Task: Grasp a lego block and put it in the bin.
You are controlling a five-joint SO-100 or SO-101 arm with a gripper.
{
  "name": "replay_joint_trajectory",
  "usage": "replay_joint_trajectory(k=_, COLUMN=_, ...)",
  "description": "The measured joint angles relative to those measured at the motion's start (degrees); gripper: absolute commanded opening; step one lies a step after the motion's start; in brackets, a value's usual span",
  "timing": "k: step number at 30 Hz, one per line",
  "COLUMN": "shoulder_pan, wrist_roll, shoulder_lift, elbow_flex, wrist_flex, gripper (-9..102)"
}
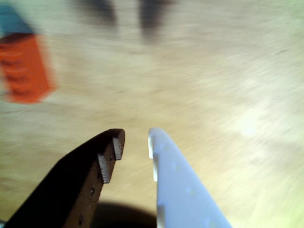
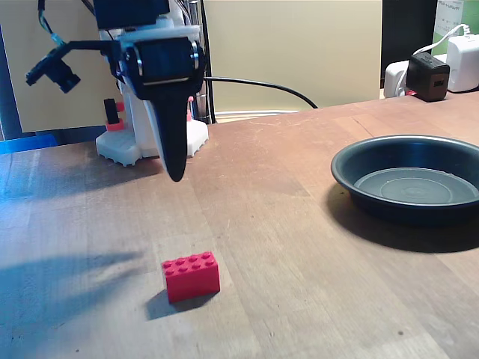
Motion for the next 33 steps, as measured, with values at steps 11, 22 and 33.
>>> replay_joint_trajectory(k=11, shoulder_pan=-0.1, wrist_roll=-0.4, shoulder_lift=-21.4, elbow_flex=-20.9, wrist_flex=1.0, gripper=1)
replay_joint_trajectory(k=22, shoulder_pan=2.3, wrist_roll=-8.0, shoulder_lift=-28.6, elbow_flex=-28.3, wrist_flex=1.0, gripper=14)
replay_joint_trajectory(k=33, shoulder_pan=1.9, wrist_roll=-9.4, shoulder_lift=-31.4, elbow_flex=-28.4, wrist_flex=1.0, gripper=15)
